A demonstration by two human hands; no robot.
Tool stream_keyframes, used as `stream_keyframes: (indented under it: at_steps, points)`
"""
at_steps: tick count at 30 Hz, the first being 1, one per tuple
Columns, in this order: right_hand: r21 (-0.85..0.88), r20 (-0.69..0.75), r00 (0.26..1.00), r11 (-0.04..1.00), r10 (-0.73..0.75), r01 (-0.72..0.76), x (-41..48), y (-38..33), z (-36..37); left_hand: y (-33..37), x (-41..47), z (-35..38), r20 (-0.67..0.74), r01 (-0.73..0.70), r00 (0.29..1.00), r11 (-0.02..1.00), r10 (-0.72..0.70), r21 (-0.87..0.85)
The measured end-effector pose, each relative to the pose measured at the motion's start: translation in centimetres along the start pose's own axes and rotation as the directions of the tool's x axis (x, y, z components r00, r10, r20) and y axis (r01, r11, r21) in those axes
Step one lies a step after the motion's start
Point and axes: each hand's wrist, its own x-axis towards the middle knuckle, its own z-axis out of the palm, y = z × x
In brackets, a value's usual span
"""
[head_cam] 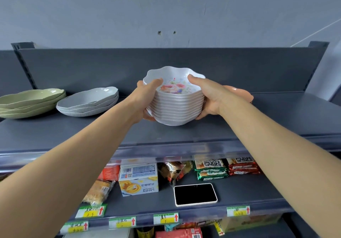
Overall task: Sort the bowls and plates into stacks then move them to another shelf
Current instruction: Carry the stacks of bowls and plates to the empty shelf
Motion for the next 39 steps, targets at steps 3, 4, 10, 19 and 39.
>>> stream_keyframes:
  at_steps: [3, 4, 10, 19, 39]
  points:
    - [0.03, -0.052, 0.998, 0.999, -0.035, 0.037, -1.8, -0.2, -1.4, 1.0, -0.7, 1.4, 0.046, -0.035, 0.998, 0.999, 0.036, -0.003]
    - [0.04, -0.083, 0.996, 0.998, -0.046, 0.049, -2.5, -0.2, -2.0, 1.4, -1.0, 1.9, 0.069, -0.048, 0.996, 0.999, 0.048, -0.005]
    - [0.065, -0.295, 0.949, 0.989, -0.111, 0.136, -7.5, 0.5, -5.2, 2.7, -2.3, 5.4, 0.276, -0.13, 0.953, 0.992, 0.123, 0.005]
    - [0.116, -0.661, 0.749, 0.981, -0.043, 0.159, -18.4, 5.0, -7.8, 2.1, -6.7, 12.3, 0.6, -0.159, 0.789, 0.987, 0.131, -0.007]
    - [0.257, -0.956, 0.213, 0.919, 0.199, 0.297, -49.4, 19.2, -14.1, -2.7, -33.2, 30.6, 0.985, -0.216, 0.173, 0.976, 0.013, 0.025]
